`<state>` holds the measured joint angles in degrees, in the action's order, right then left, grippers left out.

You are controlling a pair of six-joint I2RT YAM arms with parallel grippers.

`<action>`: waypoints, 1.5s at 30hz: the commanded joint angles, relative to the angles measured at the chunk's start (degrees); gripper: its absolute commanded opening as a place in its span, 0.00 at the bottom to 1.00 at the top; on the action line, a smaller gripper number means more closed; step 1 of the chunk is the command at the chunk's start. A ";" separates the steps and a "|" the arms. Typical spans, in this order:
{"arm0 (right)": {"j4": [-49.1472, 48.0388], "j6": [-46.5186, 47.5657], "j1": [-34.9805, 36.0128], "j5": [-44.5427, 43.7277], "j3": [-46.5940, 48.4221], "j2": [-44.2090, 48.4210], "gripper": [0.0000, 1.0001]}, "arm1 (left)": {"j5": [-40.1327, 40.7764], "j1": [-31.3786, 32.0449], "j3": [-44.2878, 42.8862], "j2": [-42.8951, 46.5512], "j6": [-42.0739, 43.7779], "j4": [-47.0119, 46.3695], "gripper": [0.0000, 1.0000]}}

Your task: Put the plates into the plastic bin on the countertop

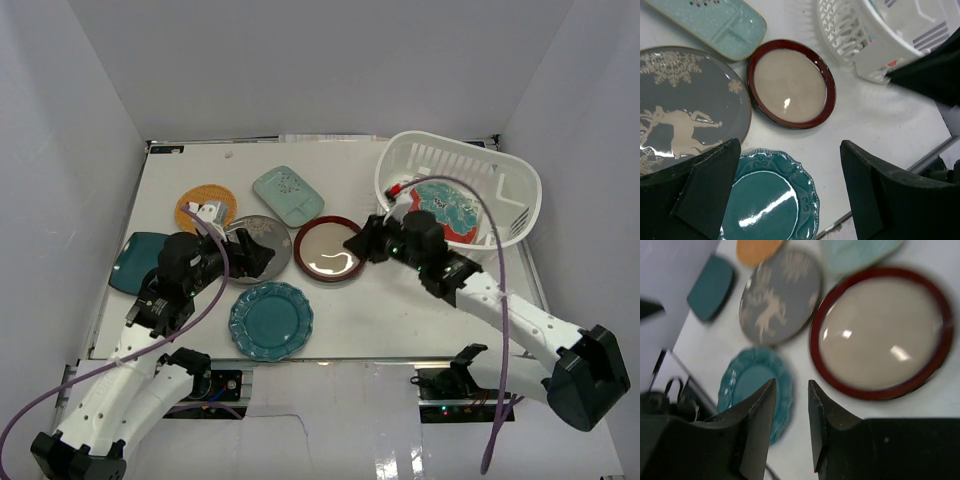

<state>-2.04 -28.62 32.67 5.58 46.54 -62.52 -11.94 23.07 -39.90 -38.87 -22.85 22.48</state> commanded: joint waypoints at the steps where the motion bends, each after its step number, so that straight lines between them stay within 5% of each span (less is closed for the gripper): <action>1: -7.16 -9.40 12.19 -0.31 -10.58 -2.77 0.37 | 4.82 0.22 -4.13 2.48 -0.09 -1.03 0.91; 3: -12.36 -11.71 16.19 -0.83 -14.44 -6.36 0.39 | 5.61 0.22 -4.75 3.27 0.00 -1.56 0.91; 7: -24.48 -18.82 20.33 2.40 -20.70 -12.79 0.66 | 7.64 0.22 -2.12 4.94 0.61 -2.53 0.91; 13: -36.18 -24.46 24.19 6.98 -19.75 -26.05 0.69 | 7.55 0.31 -0.18 7.49 0.62 -1.47 0.96; 20: -50.77 -33.34 26.84 7.43 -17.02 -41.27 0.54 | 7.20 0.13 0.00 7.58 0.18 -1.39 0.98; 23: -51.57 -34.48 26.84 6.90 -16.57 -43.03 0.30 | 7.55 0.22 0.17 8.02 0.09 -1.39 0.98; 24: -51.57 -34.57 27.01 6.55 -16.75 -42.77 0.15 | 7.55 0.22 0.17 8.02 0.09 -1.39 0.98; 25: -51.57 -34.75 27.10 6.11 -17.10 -42.16 0.08 | 7.55 0.22 0.00 8.02 0.09 -1.39 0.98; 31: -45.87 -30.37 27.36 3.21 -21.67 -25.58 0.08 | 10.36 0.22 -0.09 8.46 0.18 -0.68 0.98; 36: -26.41 -21.23 22.28 0.83 -16.06 -2.37 0.08 | 15.80 0.22 -0.35 8.81 -1.23 0.54 0.98; 40: -12.75 -15.16 9.99 2.76 -4.40 9.50 0.08 | 17.31 0.13 -0.35 8.99 -1.93 1.07 0.98; 45: -5.95 -8.92 -13.29 4.78 3.72 10.41 0.08 | 16.16 0.05 0.08 8.55 -2.72 0.81 0.98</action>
<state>-6.02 -41.71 29.34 10.50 44.01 -54.26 3.68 23.07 -40.07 -30.41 -24.64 22.90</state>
